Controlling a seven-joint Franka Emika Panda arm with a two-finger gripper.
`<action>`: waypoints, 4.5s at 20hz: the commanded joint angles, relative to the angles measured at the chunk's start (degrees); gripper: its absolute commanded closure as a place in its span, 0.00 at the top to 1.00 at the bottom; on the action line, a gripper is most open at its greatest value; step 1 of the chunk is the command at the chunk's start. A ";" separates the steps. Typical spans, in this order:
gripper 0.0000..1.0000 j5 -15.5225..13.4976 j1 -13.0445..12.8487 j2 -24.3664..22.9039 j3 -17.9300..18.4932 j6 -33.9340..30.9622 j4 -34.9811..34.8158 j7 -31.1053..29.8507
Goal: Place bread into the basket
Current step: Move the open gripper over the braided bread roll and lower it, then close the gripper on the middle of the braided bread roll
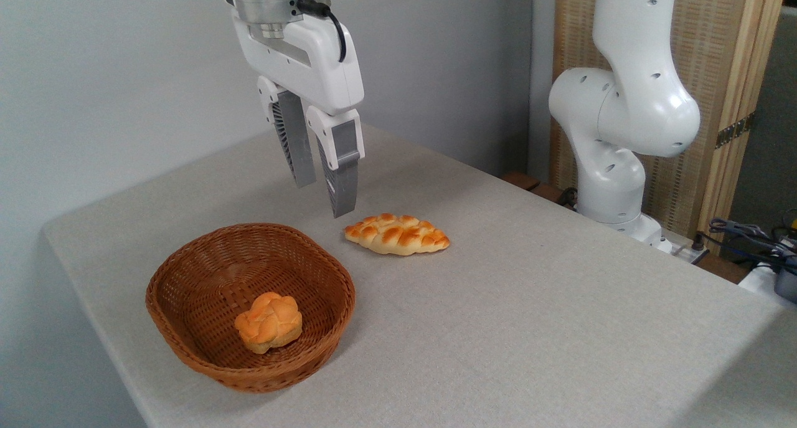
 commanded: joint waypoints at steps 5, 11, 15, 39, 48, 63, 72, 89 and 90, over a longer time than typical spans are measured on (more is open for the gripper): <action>1.00 0.07 -0.10 0.49 0.38 -2.37 1.05 -0.33; 1.00 -1.41 -0.53 -3.46 -0.23 -0.45 -5.34 1.33; 1.00 -1.86 -1.06 -5.40 -0.23 0.88 -9.05 3.09; 1.00 -6.52 -13.98 -16.57 -1.11 9.66 -38.22 27.97; 1.00 -5.82 -14.07 -15.86 -2.61 17.49 -43.24 29.81; 1.00 -3.79 -13.72 -15.95 -2.52 19.69 -43.07 32.71; 1.00 -1.68 -14.07 -14.20 -2.61 19.95 -43.51 35.26; 0.17 -1.77 -14.07 -14.01 -2.35 20.40 -45.09 37.64; 0.18 -1.77 -14.07 -14.10 -2.34 19.34 -44.65 37.29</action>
